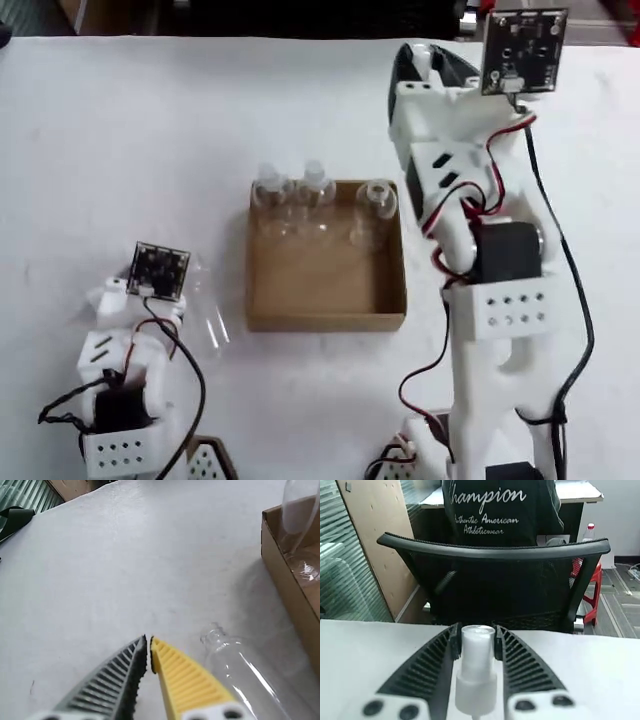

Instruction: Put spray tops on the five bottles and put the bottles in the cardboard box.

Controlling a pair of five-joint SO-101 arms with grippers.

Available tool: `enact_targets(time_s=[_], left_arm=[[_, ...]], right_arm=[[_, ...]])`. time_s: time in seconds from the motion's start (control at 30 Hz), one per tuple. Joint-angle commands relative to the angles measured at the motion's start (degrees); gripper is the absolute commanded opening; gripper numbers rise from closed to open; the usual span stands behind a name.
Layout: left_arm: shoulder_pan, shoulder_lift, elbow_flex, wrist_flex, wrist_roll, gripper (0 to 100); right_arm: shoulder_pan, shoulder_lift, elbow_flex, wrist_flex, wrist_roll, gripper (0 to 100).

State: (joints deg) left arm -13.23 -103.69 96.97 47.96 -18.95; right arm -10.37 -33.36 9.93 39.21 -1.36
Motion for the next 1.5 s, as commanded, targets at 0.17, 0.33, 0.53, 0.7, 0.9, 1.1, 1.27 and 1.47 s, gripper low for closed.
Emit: enact_targets(time_s=[0.17, 0.33, 0.53, 0.7, 0.9, 1.1, 1.27, 1.47], left_arm=[[0.57, -0.57, -0.09, -1.76, -0.62, 2], [0.57, -0.57, -0.09, -1.76, -0.62, 2], [0.57, -0.57, -0.09, -1.76, -0.62, 2], [0.57, -0.57, -0.09, -1.76, -0.62, 2], [0.57, -0.57, -0.09, -1.76, -0.62, 2], [0.57, -0.57, -0.09, -1.76, -0.62, 2], [0.57, -0.57, -0.09, -1.76, -0.62, 2], [0.57, -0.57, 0.00, -1.76, -0.62, 2]], right_arm=[[-1.10, -1.54, 6.42, -14.90, -0.79, 1.6], [-4.18, -1.63, 10.55, -17.89, -0.79, 1.6], [-6.29, -3.82, 17.23, -22.55, -0.62, 1.6], [-6.37, -17.54, 29.19, -28.18, -0.26, 1.6], [-6.11, -25.71, 40.18, -39.52, -0.26, 1.6], [-5.49, -20.53, 40.09, -48.57, 0.18, 1.6], [-2.68, -11.30, 40.00, -55.60, 2.90, 1.6], [-2.68, -8.48, 40.35, -56.48, 2.90, 1.6]])
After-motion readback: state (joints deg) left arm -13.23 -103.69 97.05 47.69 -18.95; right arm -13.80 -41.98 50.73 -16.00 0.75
